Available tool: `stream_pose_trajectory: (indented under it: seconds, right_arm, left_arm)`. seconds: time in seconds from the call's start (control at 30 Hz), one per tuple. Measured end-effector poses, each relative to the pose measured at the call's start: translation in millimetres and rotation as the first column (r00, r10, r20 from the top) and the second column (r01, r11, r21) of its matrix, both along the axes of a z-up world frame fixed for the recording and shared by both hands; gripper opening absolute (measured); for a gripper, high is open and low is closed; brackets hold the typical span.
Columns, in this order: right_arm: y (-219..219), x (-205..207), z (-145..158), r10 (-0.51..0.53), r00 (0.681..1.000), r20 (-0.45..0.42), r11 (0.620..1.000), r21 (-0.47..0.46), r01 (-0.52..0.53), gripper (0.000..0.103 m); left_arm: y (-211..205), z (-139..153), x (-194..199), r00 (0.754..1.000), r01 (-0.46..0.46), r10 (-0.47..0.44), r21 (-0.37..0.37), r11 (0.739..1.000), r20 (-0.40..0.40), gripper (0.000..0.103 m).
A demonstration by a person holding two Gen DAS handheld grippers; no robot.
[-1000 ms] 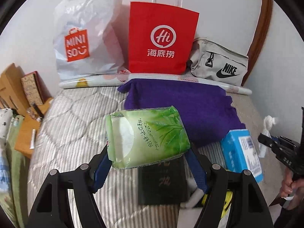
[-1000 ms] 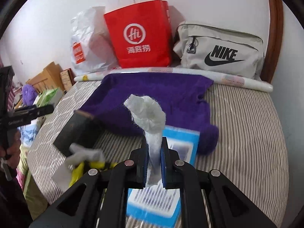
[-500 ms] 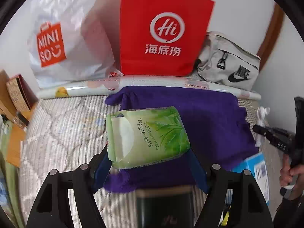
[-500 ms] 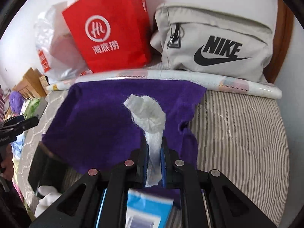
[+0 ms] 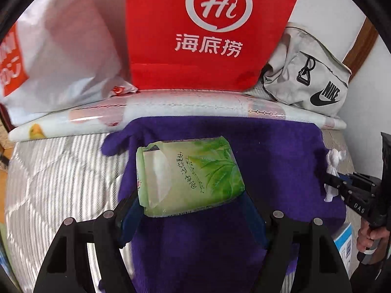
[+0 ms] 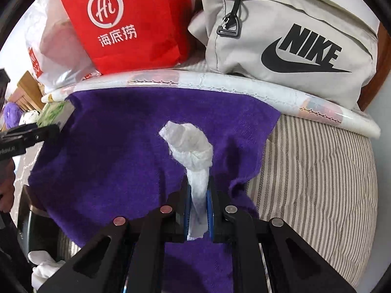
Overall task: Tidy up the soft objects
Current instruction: 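Carry the wipes pack and tissue over the purple towel with both tools, then open both tools to drop the wipes pack and tissue on the towel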
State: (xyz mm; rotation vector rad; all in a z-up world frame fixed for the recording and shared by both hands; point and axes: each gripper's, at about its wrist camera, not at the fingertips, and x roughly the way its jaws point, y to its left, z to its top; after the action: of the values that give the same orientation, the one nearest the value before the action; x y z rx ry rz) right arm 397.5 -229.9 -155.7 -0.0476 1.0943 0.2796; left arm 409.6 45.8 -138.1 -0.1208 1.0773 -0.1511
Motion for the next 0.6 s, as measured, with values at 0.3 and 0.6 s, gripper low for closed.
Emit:
stream_pose_trajectory:
  seconds: [0.3, 0.6]
  right_arm:
    - [2.5, 13.2, -13.7, 0.013, 0.999, -0.047, 1.000, -0.016, -0.014, 0.011]
    - [8.5, 16.3, -21.5, 0.030, 0.997, -0.070, 0.999, -0.016, -0.032, 0.028]
  left_arm:
    - [-8.7, -13.2, 23.5, 0.998, 0.044, -0.044, 0.012, 0.999, -0.054, 0.074]
    - [-11.1, -23.9, 34.6, 0.994, 0.054, -0.053, 0.007, 0.999, -0.100, 0.078]
